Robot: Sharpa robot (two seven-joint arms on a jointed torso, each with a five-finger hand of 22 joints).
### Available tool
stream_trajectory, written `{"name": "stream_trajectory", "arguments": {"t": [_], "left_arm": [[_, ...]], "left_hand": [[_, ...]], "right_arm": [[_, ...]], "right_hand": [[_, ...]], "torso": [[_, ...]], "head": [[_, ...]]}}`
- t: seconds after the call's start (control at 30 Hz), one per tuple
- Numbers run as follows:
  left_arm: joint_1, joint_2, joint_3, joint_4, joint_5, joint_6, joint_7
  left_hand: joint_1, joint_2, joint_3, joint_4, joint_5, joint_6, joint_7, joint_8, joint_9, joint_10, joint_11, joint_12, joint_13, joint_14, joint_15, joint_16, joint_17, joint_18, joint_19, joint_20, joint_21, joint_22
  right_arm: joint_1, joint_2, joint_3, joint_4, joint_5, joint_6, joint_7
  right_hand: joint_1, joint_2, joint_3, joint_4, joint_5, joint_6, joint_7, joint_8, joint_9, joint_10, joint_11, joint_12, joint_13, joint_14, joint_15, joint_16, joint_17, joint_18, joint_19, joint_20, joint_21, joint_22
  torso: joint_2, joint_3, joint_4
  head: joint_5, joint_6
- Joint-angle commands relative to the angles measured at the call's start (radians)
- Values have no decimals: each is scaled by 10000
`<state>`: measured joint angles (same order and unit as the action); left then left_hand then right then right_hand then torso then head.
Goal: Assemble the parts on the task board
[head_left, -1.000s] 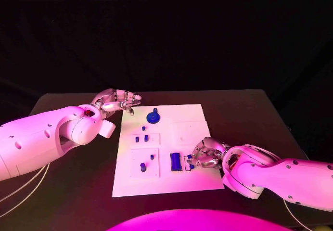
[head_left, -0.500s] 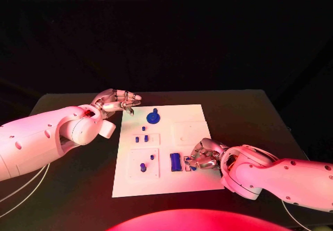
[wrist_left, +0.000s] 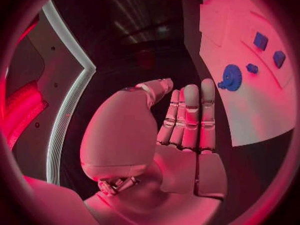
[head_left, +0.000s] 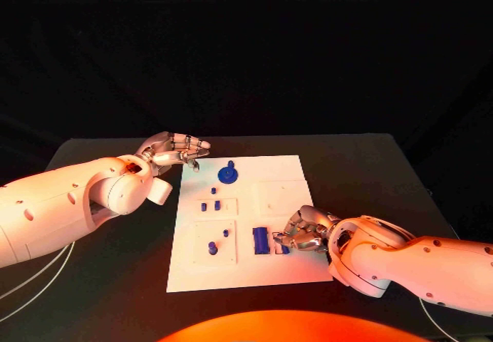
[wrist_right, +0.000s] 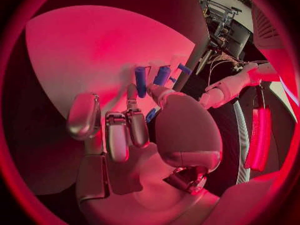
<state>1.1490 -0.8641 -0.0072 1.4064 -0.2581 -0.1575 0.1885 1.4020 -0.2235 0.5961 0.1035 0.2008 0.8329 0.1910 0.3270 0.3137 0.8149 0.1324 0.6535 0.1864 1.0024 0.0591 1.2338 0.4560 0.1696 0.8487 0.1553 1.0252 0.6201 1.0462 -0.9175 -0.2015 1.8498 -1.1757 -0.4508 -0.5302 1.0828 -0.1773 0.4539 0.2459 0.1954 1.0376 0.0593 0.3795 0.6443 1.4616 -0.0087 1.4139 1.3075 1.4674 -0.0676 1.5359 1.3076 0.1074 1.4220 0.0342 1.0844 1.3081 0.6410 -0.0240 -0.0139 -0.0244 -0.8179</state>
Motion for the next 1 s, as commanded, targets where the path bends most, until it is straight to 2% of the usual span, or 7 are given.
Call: {"name": "stream_trajectory", "arguments": {"t": [0.03,0.2,0.83,1.0], "left_arm": [[4,10,7,29,23,36,40],[4,7,7,29,23,34,34],[6,3,7,37,21,37,-6],[6,1,7,37,19,32,-10]], "left_hand": [[-106,11,23,57,4,-70,-7,23,-16,-72,-7,34,-8,-53,16,44,-11,150,28,36,-55,-12],[-106,11,23,57,4,-70,-7,23,-16,-72,-7,34,-8,-53,16,44,-11,150,28,36,-55,-12],[-120,20,25,78,5,-74,-5,25,-17,-80,-4,38,-12,-54,20,46,-14,150,31,39,-63,-19],[-131,24,26,93,5,-76,-4,28,-18,-86,-3,41,-14,-56,23,48,-16,149,32,42,-71,-24]], "right_arm": [[-10,2,0,23,-116,128,61],[-9,1,2,25,-175,154,64],[17,94,16,4,-247,302,22],[20,120,18,-2,-264,309,34]], "right_hand": [[-3,97,-22,69,-25,73,-13,48,19,223,-60,68,1158,847,-80,52,1644,-185,72,8,58,454],[12,174,-86,185,-21,185,-64,103,35,319,-103,209,1302,853,-114,61,1675,-193,95,-19,99,481],[42,185,-123,217,-22,243,-93,138,47,382,-128,304,1399,854,-134,62,1679,-194,101,-35,101,486],[-1,28,-351,355,-38,258,-104,152,47,391,-145,296,1405,852,-158,58,1667,-193,102,-65,73,487]], "torso": [[2,4,-1],[3,4,-2],[2,-7,5],[-3,-1,4]], "head": [[10,0],[19,-6],[116,-46],[137,-47]]}}
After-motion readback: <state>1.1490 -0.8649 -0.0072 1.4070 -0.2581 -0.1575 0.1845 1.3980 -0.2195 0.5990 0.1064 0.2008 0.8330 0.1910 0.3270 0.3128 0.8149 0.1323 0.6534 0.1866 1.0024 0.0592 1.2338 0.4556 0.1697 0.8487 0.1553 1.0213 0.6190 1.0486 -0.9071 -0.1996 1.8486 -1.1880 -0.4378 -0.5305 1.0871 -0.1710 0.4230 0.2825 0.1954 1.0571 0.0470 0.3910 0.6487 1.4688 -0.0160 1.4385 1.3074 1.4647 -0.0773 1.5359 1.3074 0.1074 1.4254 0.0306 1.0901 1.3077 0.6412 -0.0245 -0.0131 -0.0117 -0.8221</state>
